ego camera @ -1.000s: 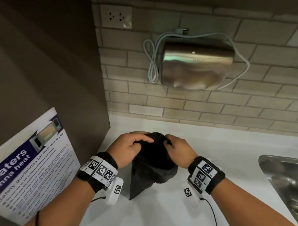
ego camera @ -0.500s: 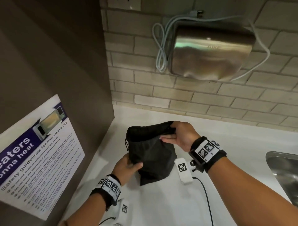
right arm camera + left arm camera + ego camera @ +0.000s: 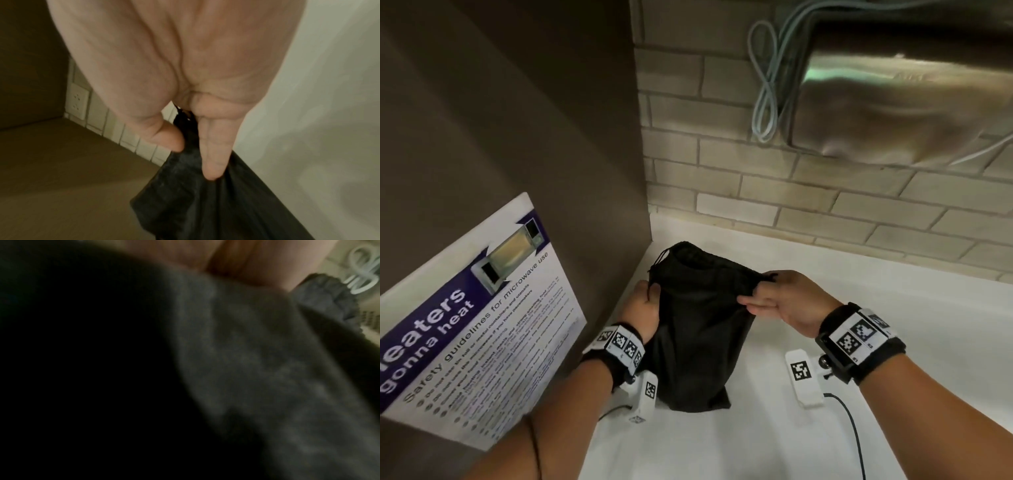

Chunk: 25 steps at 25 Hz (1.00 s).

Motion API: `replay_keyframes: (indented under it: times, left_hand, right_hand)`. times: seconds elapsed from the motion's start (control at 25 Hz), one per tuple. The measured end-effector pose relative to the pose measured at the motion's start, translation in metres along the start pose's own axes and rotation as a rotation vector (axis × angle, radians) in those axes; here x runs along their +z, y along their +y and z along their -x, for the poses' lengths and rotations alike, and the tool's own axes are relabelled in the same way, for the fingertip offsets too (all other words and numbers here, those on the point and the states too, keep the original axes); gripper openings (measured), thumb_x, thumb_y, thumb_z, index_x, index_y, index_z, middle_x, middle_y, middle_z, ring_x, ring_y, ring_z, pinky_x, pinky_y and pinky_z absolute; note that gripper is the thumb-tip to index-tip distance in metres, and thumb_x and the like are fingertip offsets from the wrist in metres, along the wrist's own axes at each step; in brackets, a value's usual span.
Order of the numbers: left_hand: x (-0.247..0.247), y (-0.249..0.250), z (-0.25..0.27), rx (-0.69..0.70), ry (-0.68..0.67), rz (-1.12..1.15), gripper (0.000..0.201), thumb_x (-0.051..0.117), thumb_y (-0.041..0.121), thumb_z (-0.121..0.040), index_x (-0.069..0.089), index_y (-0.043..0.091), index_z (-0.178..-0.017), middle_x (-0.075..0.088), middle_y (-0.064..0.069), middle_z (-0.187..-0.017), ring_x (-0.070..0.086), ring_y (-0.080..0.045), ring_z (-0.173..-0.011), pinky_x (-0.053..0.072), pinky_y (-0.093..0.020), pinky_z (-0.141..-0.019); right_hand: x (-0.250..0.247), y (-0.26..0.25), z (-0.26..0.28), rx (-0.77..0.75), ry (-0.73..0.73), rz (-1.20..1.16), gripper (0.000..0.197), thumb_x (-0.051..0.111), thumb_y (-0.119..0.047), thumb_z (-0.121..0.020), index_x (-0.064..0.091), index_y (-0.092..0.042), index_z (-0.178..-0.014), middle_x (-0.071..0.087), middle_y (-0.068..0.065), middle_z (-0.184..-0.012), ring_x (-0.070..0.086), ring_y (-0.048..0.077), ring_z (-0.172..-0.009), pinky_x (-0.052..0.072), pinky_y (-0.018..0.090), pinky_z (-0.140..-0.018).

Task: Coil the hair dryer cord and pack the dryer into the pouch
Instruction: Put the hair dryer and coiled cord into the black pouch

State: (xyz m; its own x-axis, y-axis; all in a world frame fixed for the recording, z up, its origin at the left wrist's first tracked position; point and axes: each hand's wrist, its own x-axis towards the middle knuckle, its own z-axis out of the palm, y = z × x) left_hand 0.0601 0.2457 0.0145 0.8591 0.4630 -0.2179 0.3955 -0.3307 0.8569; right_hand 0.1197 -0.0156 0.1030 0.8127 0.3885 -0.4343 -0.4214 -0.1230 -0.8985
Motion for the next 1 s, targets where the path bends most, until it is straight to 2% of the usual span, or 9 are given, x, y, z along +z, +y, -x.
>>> replay_keyframes:
  times: [0.16, 0.32, 0.44, 0.52, 0.56, 0.64, 0.76, 0.88, 1.0]
  left_hand:
    - [-0.015, 0.017, -0.042, -0.140, 0.077, -0.134, 0.046, 0.033, 0.030, -0.109, 0.061, -0.002, -0.126, 0.065, -0.026, -0.131, 0.061, -0.042, -0.122, 0.044, -0.041, -0.099]
    - [-0.014, 0.021, -0.061, -0.231, 0.093, -0.217, 0.040, 0.039, 0.020, -0.108, 0.057, -0.001, -0.137, 0.060, -0.022, -0.142, 0.056, -0.037, -0.132, 0.042, -0.041, -0.106]
    - [-0.008, 0.013, -0.068, -0.236, 0.155, -0.254, 0.038, 0.035, 0.020, -0.109, 0.046, 0.003, -0.141, 0.052, -0.022, -0.146, 0.052, -0.037, -0.136, 0.040, -0.044, -0.111]
    - [-0.010, 0.008, -0.067, -0.173, 0.213, -0.219, 0.040, 0.049, 0.032, -0.104, 0.046, 0.004, -0.131, 0.060, -0.023, -0.131, 0.064, -0.037, -0.115, 0.051, -0.041, -0.091]
    - [-0.010, 0.006, -0.061, -0.100, 0.197, -0.326, 0.049, 0.053, 0.040, -0.099, 0.044, 0.006, -0.134, 0.058, -0.020, -0.135, 0.063, -0.036, -0.114, 0.051, -0.041, -0.091]
    - [-0.003, -0.007, -0.045, 0.093, -0.015, -0.602, 0.075, 0.051, 0.059, -0.093, 0.032, 0.020, -0.154, 0.037, -0.011, -0.162, 0.043, -0.033, -0.143, 0.036, -0.046, -0.117]
    - [0.007, -0.023, -0.026, 0.251, -0.338, -0.992, 0.096, 0.030, 0.086, -0.082, 0.013, 0.037, -0.162, 0.005, -0.002, -0.174, 0.000, -0.030, -0.160, -0.002, -0.059, -0.125]
    - [0.011, -0.037, -0.029, 0.160, -0.369, -1.051, 0.103, 0.017, 0.093, -0.076, 0.012, 0.035, -0.162, 0.001, -0.001, -0.175, -0.009, -0.028, -0.159, -0.004, -0.066, -0.122]
    - [0.014, -0.048, -0.030, 0.150, -0.271, -1.073, 0.099, 0.012, 0.088, -0.082, 0.012, 0.033, -0.163, 0.004, 0.000, -0.175, -0.007, -0.029, -0.159, 0.002, -0.067, -0.122]
  right_hand:
    - [0.019, 0.011, -0.058, 0.013, 0.120, -0.006, 0.011, 0.054, 0.000, -0.105, 0.062, 0.007, -0.108, 0.073, 0.021, -0.112, 0.076, 0.037, -0.107, 0.065, 0.038, -0.084]
    - [0.040, 0.010, -0.104, 0.047, 0.164, -0.026, 0.014, 0.054, -0.001, -0.104, 0.059, 0.000, -0.091, 0.066, 0.018, -0.099, 0.071, 0.038, -0.101, 0.059, 0.045, -0.091]
    - [0.050, 0.016, -0.126, 0.031, 0.176, 0.083, 0.015, 0.072, -0.013, -0.085, 0.061, -0.004, -0.086, 0.059, 0.014, -0.082, 0.061, 0.030, -0.081, 0.051, 0.039, -0.072]
    - [0.042, 0.036, -0.154, 0.008, 0.149, 0.238, 0.031, 0.073, -0.034, -0.060, 0.065, -0.007, -0.074, 0.059, 0.011, -0.071, 0.062, 0.030, -0.076, 0.049, 0.041, -0.071]
    - [0.038, 0.045, -0.167, 0.004, 0.134, 0.253, 0.034, 0.072, -0.037, -0.055, 0.066, -0.008, -0.072, 0.060, 0.010, -0.069, 0.063, 0.031, -0.074, 0.049, 0.042, -0.071]
    - [0.040, 0.050, -0.175, 0.013, 0.140, 0.187, 0.025, 0.072, -0.031, -0.062, 0.067, -0.009, -0.074, 0.061, 0.009, -0.067, 0.063, 0.031, -0.074, 0.049, 0.042, -0.073]
    - [0.055, 0.039, -0.163, -0.032, 0.153, 0.173, 0.022, 0.069, -0.026, -0.069, 0.070, -0.012, -0.086, 0.069, 0.014, -0.083, 0.067, 0.031, -0.080, 0.057, 0.047, -0.080]
    - [0.061, 0.038, -0.156, -0.046, 0.117, 0.164, 0.049, 0.073, -0.022, -0.073, 0.066, -0.016, -0.121, 0.068, 0.014, -0.116, 0.070, 0.033, -0.102, 0.057, 0.059, -0.103]
    - [0.060, 0.037, -0.145, -0.042, 0.123, 0.181, 0.063, 0.071, -0.008, -0.093, 0.048, -0.013, -0.151, 0.054, 0.007, -0.131, 0.067, 0.034, -0.115, 0.053, 0.058, -0.108]
